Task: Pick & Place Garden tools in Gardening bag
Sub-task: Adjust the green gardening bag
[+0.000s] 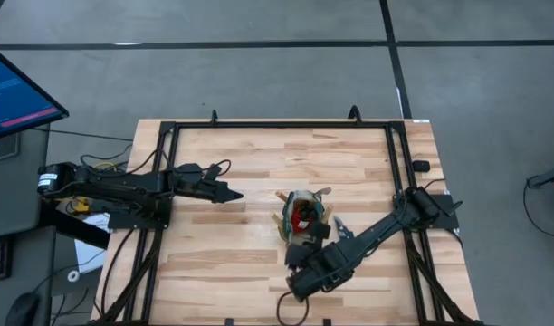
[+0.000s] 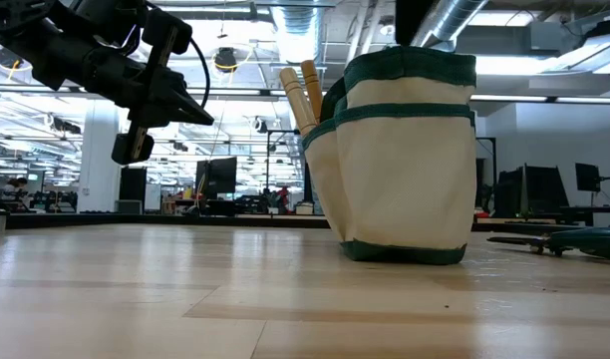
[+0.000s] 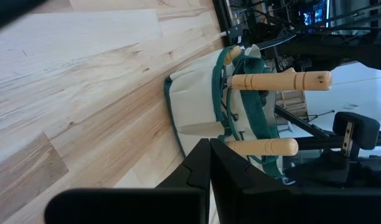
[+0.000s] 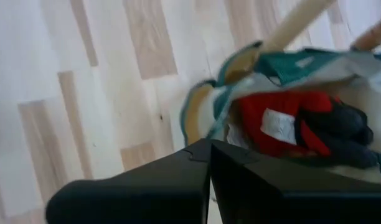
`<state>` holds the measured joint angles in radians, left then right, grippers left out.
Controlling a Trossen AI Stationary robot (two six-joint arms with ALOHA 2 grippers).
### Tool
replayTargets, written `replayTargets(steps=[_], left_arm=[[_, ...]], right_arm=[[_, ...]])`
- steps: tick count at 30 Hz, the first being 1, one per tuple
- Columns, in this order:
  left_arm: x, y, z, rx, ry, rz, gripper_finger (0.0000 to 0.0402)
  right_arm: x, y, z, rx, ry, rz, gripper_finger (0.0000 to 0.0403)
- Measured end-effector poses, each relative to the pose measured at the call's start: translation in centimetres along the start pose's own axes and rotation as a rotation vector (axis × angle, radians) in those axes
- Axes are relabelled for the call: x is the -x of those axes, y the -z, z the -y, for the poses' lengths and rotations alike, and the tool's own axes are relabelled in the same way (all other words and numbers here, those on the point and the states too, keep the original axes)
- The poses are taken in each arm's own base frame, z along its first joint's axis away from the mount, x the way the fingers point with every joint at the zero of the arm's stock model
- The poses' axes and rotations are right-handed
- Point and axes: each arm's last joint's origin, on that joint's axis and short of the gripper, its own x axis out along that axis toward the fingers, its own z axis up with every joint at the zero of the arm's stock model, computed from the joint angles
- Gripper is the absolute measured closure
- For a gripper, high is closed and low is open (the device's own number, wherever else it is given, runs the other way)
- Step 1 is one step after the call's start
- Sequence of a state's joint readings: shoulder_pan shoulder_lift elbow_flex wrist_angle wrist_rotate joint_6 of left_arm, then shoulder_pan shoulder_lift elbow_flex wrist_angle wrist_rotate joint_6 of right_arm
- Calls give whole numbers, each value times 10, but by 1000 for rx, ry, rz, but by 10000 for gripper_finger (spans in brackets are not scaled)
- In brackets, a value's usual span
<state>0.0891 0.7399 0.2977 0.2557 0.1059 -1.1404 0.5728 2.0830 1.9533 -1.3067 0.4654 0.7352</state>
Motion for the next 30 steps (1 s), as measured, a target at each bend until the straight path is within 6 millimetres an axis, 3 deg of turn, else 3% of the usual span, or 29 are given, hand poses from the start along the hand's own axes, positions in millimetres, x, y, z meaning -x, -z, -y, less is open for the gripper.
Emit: replayTargets(steps=[4, 10, 13, 18, 30], left_arm=[[0, 0, 0, -8, 0, 0, 395], [0, 0, 0, -11, 0, 1, 395], [0, 0, 0, -10, -1, 2, 397], [0, 0, 0, -10, 2, 4, 393], [0, -1, 0, -11, 5, 5, 394]], right_arm=[[5, -4, -2, -13, -25, 48, 403], [40, -13, -14, 33, -213, 157, 403], [30, -14, -20, 43, -287, 104, 403], [22, -18, -18, 30, -268, 93, 403], [6, -9, -6, 37, -114, -49, 403]])
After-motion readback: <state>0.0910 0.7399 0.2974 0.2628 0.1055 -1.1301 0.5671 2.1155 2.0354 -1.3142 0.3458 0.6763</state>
